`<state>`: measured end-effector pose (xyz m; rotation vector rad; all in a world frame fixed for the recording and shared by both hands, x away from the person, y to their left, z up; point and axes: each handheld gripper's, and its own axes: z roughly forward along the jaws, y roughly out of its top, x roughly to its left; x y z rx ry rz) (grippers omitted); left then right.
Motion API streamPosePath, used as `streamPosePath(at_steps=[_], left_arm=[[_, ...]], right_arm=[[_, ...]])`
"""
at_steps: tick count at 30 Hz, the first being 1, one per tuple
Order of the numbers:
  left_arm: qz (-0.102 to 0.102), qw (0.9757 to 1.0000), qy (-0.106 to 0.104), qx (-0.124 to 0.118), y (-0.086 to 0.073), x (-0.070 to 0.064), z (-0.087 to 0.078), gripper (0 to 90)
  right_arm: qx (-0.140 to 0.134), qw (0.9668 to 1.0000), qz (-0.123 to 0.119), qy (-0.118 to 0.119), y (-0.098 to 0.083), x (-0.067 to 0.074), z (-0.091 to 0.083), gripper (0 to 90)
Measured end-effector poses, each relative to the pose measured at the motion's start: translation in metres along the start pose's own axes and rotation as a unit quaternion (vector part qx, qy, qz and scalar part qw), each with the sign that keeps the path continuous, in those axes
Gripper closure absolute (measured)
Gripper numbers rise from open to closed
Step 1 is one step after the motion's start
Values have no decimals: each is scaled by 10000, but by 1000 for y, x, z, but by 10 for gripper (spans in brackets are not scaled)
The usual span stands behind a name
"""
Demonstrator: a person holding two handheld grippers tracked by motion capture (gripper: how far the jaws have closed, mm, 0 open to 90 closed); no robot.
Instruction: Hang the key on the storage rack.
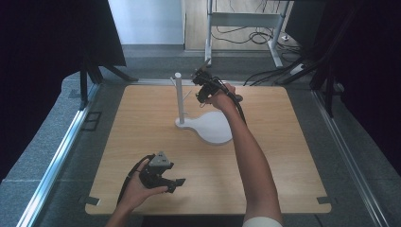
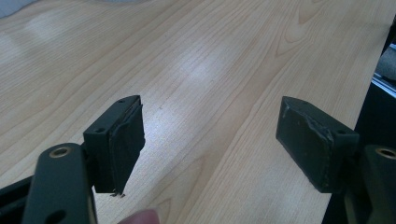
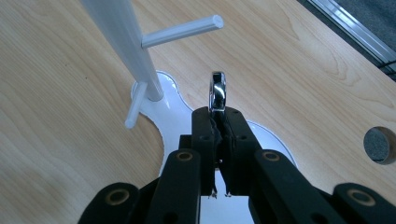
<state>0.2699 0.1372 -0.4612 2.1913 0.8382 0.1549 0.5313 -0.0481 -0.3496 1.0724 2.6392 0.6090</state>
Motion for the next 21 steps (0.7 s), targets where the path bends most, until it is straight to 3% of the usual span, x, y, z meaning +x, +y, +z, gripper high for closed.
streamPosePath(at_steps=[21], left_arm=[[19,10000,-21,21,0,-1,1,240]], right_arm=[[-55,9999,106,-113,18,-8,14,843]])
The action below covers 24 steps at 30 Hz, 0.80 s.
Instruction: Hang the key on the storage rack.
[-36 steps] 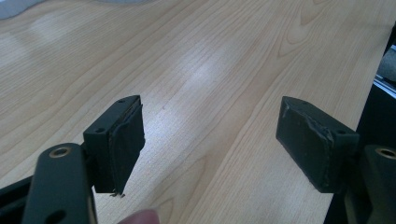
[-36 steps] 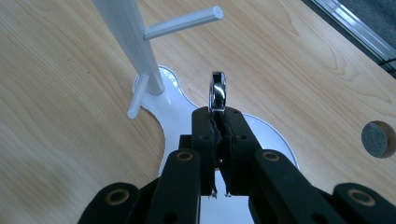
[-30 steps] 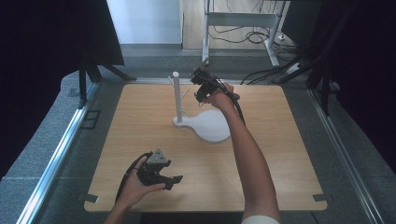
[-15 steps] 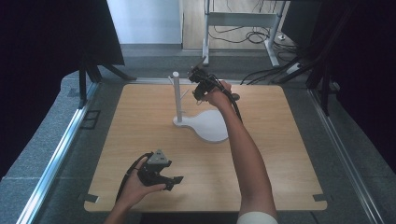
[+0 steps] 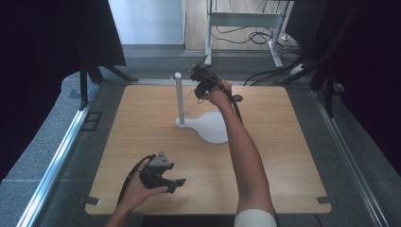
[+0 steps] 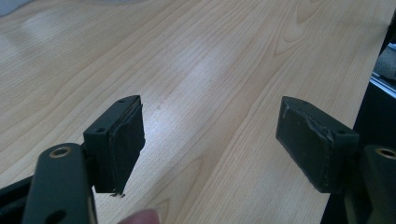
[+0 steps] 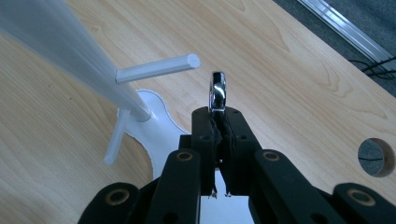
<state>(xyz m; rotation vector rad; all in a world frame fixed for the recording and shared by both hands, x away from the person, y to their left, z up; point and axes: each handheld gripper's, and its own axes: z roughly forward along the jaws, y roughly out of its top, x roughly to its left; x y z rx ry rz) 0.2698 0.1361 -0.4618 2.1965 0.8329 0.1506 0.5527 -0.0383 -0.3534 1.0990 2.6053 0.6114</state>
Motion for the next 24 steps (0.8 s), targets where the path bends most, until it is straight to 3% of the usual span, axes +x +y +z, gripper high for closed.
streamPosePath(at_steps=[12,24], left_arm=[[34,10000,-24,28,0,-1,1,240],[50,10000,-45,49,0,-2,2,240]], right_arm=[[-75,9999,-52,-118,10,5,-1,842],[-33,9999,-107,-78,12,15,4,841]])
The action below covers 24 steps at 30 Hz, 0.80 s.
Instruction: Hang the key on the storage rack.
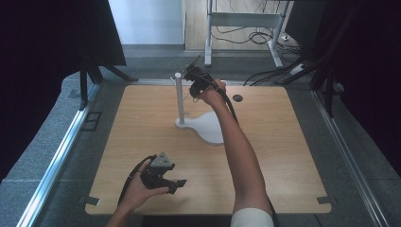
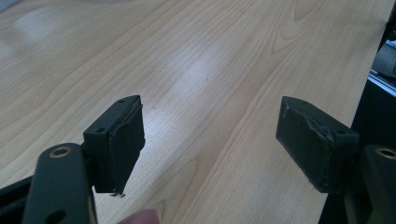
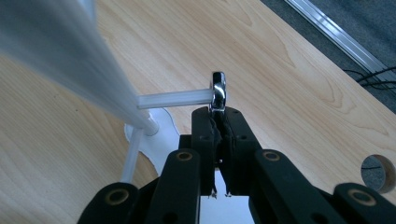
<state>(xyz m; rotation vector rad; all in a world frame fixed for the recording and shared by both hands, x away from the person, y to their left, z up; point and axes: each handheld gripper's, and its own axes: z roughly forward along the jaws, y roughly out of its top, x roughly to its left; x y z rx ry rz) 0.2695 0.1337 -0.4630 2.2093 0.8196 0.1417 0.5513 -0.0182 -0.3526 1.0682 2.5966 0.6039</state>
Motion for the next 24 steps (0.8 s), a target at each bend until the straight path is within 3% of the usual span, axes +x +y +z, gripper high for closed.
streamPosePath(at_steps=[8,12,18,24], left_arm=[[2,10000,11,-4,0,-2,0,240],[5,10000,10,-7,1,-3,1,240],[23,10000,8,64,0,-3,4,240],[80,9999,14,118,1,-4,7,240]], right_arm=[[-13,10000,-6,22,-3,10,-1,839],[-48,9998,-18,167,-8,13,0,836],[-66,9992,-82,374,-15,21,-2,727],[-299,9984,-91,461,-27,26,-19,654]])
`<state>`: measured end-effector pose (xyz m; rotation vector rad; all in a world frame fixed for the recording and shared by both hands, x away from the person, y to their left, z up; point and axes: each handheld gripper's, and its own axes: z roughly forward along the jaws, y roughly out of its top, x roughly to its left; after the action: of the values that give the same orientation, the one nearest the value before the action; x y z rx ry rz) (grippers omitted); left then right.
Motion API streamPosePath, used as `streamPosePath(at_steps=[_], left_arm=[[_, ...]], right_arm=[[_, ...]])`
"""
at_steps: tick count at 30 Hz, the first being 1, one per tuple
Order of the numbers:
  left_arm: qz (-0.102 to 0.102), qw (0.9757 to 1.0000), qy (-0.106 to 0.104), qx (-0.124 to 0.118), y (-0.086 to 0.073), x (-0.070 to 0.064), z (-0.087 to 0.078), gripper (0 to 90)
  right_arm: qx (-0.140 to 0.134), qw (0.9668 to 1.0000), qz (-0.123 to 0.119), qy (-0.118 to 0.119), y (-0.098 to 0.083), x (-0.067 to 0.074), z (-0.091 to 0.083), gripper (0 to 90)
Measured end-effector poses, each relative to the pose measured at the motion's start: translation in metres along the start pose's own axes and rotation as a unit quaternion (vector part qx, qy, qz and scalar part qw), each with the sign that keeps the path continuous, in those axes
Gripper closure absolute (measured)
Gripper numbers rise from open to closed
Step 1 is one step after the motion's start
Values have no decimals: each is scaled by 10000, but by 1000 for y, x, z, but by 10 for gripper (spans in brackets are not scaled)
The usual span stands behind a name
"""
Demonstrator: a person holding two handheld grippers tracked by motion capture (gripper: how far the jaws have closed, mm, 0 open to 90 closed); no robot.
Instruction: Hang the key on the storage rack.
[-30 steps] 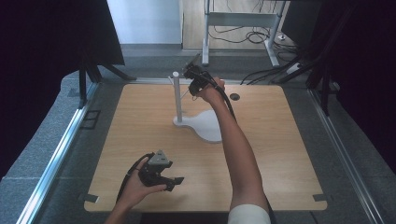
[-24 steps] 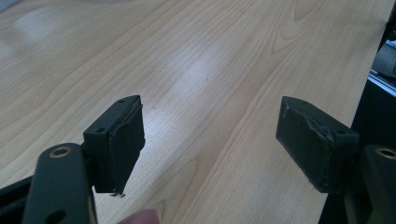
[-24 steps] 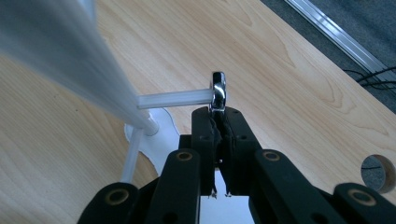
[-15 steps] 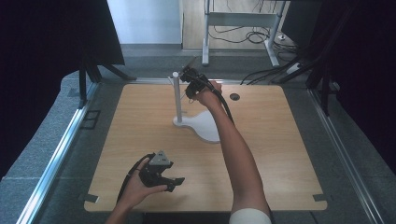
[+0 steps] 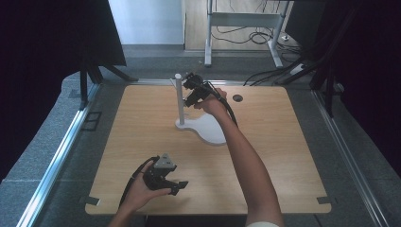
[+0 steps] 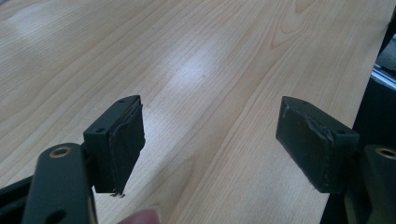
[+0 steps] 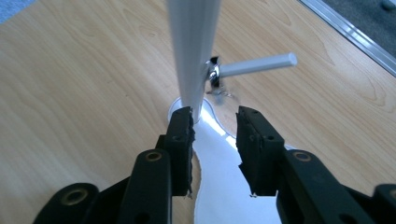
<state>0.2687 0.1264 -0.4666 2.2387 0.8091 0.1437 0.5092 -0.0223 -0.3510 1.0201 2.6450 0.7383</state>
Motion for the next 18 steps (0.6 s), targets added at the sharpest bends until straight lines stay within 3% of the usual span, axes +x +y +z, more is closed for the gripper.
streamPosePath(at_steps=[9,18], left_arm=[[67,10000,25,33,1,-3,1,240],[47,9999,104,-13,-2,-3,-5,240]], right_arm=[[-311,9994,-58,155,-34,2,-32,555],[-636,9975,-46,293,-96,4,-55,526]])
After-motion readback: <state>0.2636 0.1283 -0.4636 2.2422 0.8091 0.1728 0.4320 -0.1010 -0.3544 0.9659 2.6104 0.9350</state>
